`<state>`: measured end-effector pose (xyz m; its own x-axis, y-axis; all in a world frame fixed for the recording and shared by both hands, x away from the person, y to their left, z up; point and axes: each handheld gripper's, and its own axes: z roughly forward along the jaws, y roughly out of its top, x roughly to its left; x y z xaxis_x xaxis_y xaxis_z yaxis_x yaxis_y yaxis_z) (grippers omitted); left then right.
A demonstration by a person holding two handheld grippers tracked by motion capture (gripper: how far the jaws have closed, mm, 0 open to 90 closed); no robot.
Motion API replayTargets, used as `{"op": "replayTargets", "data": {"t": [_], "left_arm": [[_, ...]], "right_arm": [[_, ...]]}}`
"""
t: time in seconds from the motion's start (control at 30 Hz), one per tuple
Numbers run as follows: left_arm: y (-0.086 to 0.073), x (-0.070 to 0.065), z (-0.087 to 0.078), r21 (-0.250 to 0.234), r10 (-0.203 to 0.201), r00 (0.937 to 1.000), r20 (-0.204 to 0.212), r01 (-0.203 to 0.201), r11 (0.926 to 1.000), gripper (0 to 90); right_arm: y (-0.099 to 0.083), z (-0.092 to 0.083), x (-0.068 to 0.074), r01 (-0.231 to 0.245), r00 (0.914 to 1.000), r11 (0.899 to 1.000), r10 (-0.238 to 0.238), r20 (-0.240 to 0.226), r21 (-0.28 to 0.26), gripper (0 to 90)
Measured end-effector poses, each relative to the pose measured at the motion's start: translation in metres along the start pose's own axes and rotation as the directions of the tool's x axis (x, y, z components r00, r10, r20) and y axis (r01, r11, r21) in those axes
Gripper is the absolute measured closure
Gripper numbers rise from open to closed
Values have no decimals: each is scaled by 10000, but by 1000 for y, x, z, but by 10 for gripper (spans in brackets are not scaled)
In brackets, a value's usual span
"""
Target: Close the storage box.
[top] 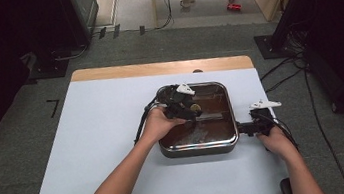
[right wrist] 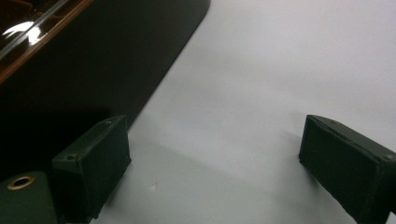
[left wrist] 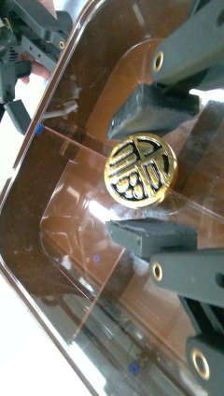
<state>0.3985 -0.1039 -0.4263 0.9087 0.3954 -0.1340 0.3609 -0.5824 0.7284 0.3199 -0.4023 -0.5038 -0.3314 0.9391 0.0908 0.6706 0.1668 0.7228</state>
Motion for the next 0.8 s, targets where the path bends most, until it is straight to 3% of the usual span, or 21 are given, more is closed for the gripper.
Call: {"op": "replayTargets", "data": {"t": [0.27, 0.3, 0.4, 0.5, 0.57, 0.63, 0.67, 0.77, 0.8], "left_arm": [[-1, 0, -8, -22, -219, 9997, 63, 219, 9998, 383], [-2, 1, -12, -155, -463, 9987, 220, 466, 9988, 374], [-2, 1, -16, -252, -676, 9974, 244, 682, 9974, 341], [-2, -1, -24, -243, -552, 9984, -122, 549, 9982, 319], [-4, 0, -29, -452, -797, 9968, 40, 798, 9958, 317], [-5, 2, -37, -615, -1306, 9910, 275, 1321, 9893, 267], [-5, 2, -37, -615, -1306, 9910, 275, 1321, 9893, 260], [-9, -1, -47, -692, -1337, 9907, -243, 1318, 9889, 243], [-9, -1, -47, -692, -1337, 9907, -243, 1318, 9889, 243]], "right_arm": [[0, 0, 0, 17, 10000, 10000, -17, -1, 3, 81], [0, 0, 0, 12, 10000, 10000, -12, 0, 2, 81], [0, 0, 0, 12, 10000, 10000, -12, 0, 2, 81], [0, 0, 0, 9, 10000, 10000, -9, -2, -1, 81], [0, 0, 0, 5, 10000, 10000, -5, -2, -2, 81], [0, 0, 0, -13, 10000, 10000, 13, -15, -15, 81], [0, 0, 0, -13, 10000, 10000, 13, -15, -15, 81], [0, 0, 0, -28, 10000, 10000, 28, -37, -26, 79], [0, 0, 0, -28, 10000, 10000, 28, -37, -26, 79]]}}
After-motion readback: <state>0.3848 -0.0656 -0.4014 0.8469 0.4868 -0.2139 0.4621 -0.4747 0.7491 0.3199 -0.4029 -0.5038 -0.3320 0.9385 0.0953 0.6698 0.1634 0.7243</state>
